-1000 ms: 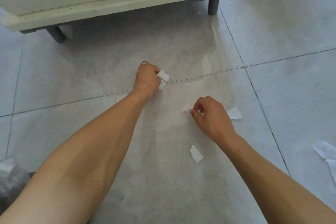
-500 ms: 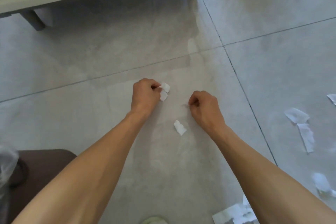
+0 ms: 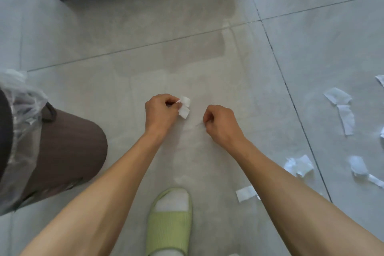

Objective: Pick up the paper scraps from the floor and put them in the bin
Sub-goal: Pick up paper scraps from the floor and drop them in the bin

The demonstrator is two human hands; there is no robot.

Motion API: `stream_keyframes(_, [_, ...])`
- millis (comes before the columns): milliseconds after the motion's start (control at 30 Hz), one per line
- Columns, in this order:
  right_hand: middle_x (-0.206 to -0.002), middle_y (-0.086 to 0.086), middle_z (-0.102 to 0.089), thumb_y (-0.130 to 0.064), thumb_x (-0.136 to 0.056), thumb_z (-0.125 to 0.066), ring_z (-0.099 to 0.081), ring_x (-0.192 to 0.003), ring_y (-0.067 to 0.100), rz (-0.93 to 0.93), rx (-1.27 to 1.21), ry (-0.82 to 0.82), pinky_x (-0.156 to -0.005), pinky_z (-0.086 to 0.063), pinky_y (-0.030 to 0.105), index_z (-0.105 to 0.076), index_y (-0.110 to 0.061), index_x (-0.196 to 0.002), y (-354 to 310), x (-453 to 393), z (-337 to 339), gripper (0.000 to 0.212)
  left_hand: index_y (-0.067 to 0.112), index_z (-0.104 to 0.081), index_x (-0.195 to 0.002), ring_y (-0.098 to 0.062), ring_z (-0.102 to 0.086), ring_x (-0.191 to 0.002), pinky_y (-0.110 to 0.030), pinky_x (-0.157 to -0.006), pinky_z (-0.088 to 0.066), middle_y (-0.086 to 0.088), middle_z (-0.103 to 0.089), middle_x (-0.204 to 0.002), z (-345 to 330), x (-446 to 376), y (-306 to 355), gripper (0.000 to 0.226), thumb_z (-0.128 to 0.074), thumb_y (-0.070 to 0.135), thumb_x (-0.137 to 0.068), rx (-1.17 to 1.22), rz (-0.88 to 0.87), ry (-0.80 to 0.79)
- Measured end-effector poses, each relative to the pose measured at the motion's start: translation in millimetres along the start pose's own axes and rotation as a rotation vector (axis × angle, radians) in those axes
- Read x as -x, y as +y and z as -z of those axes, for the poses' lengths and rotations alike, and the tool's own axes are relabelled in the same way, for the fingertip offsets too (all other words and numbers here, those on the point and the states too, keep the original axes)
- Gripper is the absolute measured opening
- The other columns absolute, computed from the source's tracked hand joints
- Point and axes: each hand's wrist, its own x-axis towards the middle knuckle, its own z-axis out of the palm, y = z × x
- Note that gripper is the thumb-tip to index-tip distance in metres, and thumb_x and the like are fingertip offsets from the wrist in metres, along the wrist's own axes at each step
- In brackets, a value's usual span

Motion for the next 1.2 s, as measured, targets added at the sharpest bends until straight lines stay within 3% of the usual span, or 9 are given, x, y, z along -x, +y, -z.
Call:
stream_keyframes(200, [-0.080, 0.004, -0.066, 0.005, -0.076, -0.050, -0.056, -0.071, 0.016, 0.007, -0.115, 0.128, -0.057, -0.039, 0.009, -0.064, -0.009, -0.078, 22.1, 70.3, 14.5, 0.021, 0.015, -0.075, -0.080, -0.010, -0.065, -0.077, -0.020, -0.074, -0.050, 0.006, -0.071, -0.080, 11.4, 75.9, 10.6, 0.006, -0.071, 0.011, -0.079, 0.037, -0.034, 0.004])
stream_keyframes(367, [-0.077, 0.003, -0.063, 0.002, -0.078, -0.055, -0.054, -0.067, 0.015, -0.005, -0.170, 0.174, -0.056, -0.040, 0.006, -0.063, -0.009, -0.083, 30.8, 135.0, 23.9, 0.015, 0.018, -0.073, -0.083, -0.010, -0.060, -0.067, -0.016, -0.063, -0.046, 0.004, -0.067, -0.074, 14.8, 156.2, 7.8, 0.010, -0.072, 0.010, -0.078, -0.077, -0.148, -0.134])
stream_keyframes(567, [-0.081, 0.002, -0.064, -0.001, -0.079, -0.052, -0.059, -0.074, 0.018, -0.089, -0.184, 0.163, -0.063, -0.044, 0.023, -0.064, -0.012, -0.085, 31.4, 219.1, 28.9, 0.017, 0.019, -0.065, -0.096, -0.013, -0.057, -0.066, -0.021, -0.055, -0.042, 0.003, -0.062, -0.076, 26.6, 209.9, 23.6, 0.017, -0.065, 0.008, -0.083, -0.294, -0.191, -0.313])
stream_keyframes(933, [-0.084, 0.003, -0.063, 0.000, -0.079, -0.048, -0.059, -0.075, 0.017, -0.178, -0.024, 0.244, -0.065, -0.054, 0.032, -0.062, -0.013, -0.084, 59.2, 321.0, -23.4, 0.020, 0.021, -0.064, -0.104, -0.007, -0.058, -0.065, -0.017, -0.055, -0.042, 0.006, -0.063, -0.077, -30.3, 267.4, -24.4, 0.022, -0.065, 0.012, -0.084, -0.274, -0.374, -0.567])
stream_keyframes(1200, [-0.075, -0.001, -0.057, 0.003, -0.074, -0.050, -0.055, -0.073, 0.022, -0.219, 0.057, 0.247, -0.066, -0.049, 0.036, -0.062, -0.010, -0.082, 79.9, 429.1, -46.5, 0.019, 0.025, -0.060, -0.115, -0.018, -0.060, -0.078, -0.033, -0.074, -0.053, 0.001, -0.063, -0.087, -39.7, 323.5, -60.7, 0.036, -0.067, 0.015, -0.081, -0.481, -0.500, -0.757])
